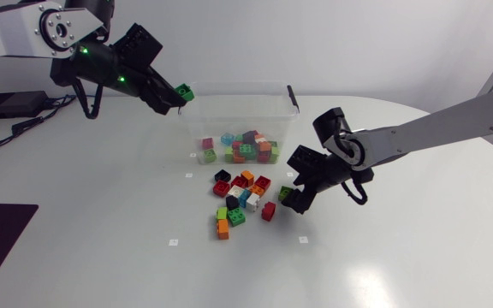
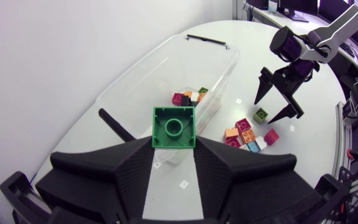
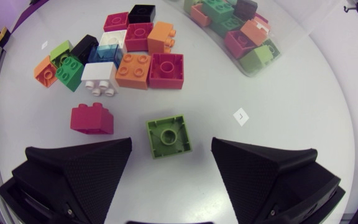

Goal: Place the duplo bricks in the container

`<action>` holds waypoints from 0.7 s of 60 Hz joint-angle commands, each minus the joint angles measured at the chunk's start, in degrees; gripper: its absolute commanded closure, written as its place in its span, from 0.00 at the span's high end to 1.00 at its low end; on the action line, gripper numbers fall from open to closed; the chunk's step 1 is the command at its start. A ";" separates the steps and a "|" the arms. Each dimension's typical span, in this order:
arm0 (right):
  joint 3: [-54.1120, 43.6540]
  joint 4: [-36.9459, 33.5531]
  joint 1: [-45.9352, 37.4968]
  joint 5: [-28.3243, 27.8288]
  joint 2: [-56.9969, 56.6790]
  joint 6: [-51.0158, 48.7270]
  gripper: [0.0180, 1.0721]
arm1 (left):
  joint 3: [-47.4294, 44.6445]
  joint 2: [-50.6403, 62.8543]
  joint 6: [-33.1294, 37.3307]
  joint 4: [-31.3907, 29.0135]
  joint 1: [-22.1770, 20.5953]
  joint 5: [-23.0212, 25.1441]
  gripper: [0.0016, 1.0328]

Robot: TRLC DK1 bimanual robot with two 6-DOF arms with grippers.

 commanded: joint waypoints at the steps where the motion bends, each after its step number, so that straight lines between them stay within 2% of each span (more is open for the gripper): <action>1: 1.80 -0.01 -0.20 -0.30 2.34 -2.02 0.86 | 2.43 1.38 -3.32 1.27 -1.79 -1.15 0.25; 5: 2.59 -0.27 -0.20 -0.30 2.87 -2.46 0.86 | 3.57 2.52 -4.11 1.89 -2.84 -2.82 0.25; 9: 3.03 -0.36 -0.20 -0.30 3.31 -2.81 0.80 | 4.53 3.58 -5.69 3.03 -3.37 -3.61 0.25; 16: 3.47 -0.71 -0.20 -0.30 4.01 -3.60 0.80 | 6.29 5.69 -7.45 4.44 -4.25 -5.37 0.25; 26: 3.47 -1.07 -0.38 -1.44 4.28 -4.04 0.58 | 8.84 9.20 -9.73 5.84 -4.60 -7.04 0.25; 37: 3.12 -1.59 -0.38 -2.05 4.28 -4.66 0.38 | 12.27 13.33 -12.02 6.64 -5.92 -8.71 0.25; 42: 2.33 -1.86 -0.29 -2.14 3.66 -4.92 0.25 | 13.85 15.09 -12.37 6.81 -6.97 -10.12 0.25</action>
